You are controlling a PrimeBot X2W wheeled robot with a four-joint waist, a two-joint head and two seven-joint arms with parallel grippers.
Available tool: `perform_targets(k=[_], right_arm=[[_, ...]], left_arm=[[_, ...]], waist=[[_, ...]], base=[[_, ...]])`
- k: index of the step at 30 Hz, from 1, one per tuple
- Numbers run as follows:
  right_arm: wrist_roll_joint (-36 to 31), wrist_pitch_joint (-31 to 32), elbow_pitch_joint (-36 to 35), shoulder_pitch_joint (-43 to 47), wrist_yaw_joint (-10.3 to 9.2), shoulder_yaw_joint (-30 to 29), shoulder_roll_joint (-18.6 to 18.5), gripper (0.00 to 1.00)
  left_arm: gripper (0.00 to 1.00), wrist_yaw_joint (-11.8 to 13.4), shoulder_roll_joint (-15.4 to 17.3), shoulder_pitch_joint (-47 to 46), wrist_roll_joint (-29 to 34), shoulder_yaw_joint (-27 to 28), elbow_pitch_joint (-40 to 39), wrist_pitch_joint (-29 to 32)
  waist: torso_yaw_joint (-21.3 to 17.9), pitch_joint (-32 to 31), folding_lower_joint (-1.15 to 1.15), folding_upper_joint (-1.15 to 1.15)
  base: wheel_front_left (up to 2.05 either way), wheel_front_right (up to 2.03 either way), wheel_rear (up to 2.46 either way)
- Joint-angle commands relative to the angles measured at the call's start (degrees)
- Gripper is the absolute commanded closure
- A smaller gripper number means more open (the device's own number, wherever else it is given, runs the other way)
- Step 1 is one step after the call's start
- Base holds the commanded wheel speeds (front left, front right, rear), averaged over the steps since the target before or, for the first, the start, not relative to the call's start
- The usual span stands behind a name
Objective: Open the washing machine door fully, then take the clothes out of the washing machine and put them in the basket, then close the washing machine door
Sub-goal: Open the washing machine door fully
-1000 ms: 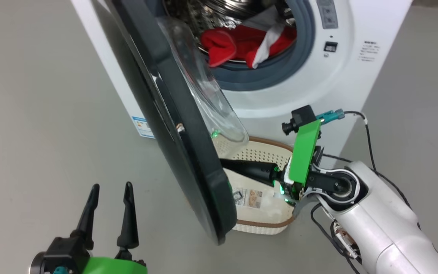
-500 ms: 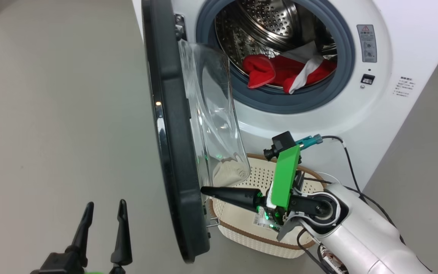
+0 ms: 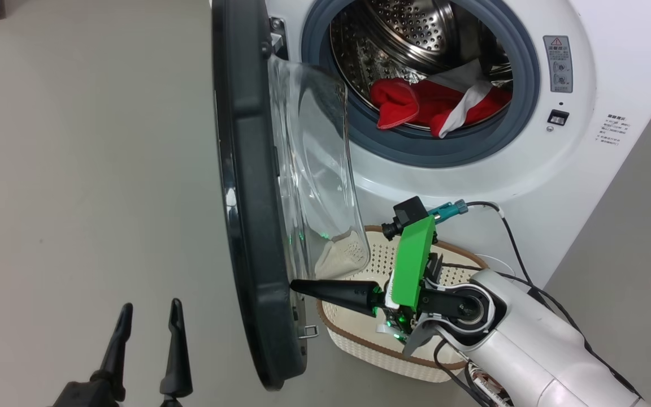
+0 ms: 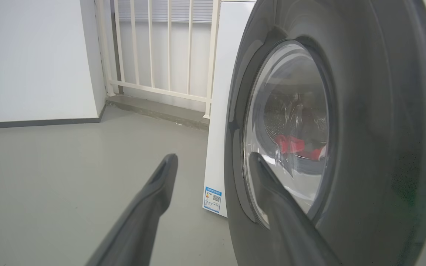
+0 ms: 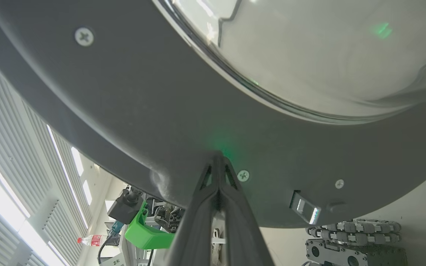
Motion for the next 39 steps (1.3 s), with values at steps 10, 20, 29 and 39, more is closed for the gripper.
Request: perform_targets(k=[10,20,29,39], right_arm=[[-2.15,-4.80,0.43,-1.27,0.29,-2.01,1.42,0.20],[-18.93,-20.81,-2.87,2.84,0.29,-1.94,-4.53,0.00],[-38.49,-41.67,-0.58,4.96,0.29,3.80,-8.85,0.00],[-61.62,-50.63,8.88,4.51,0.29,-4.99,-6.30,0.00]], left_arm=[[0.00,-0.31,0.61,-1.90,-0.20,1.57,-0.34,-0.45],[0.00,-0.82,0.61,-2.14,-0.07,2.29,0.71,-0.45],[0.00,-1.52,0.61,-1.69,-0.33,2.99,1.88,-0.45],[0.00,-1.61,0.61,-1.63,-0.23,4.20,2.57,-0.45]], waist=[[-0.62,-0.49,0.00,0.00],[-1.34,-1.42,0.00,0.00],[-2.47,-2.15,0.00,0.00],[-3.60,-2.67,0.00,0.00]], base=[[0.00,0.00,0.00],[0.00,0.00,0.00],[0.00,0.00,0.00],[0.00,0.00,0.00]])
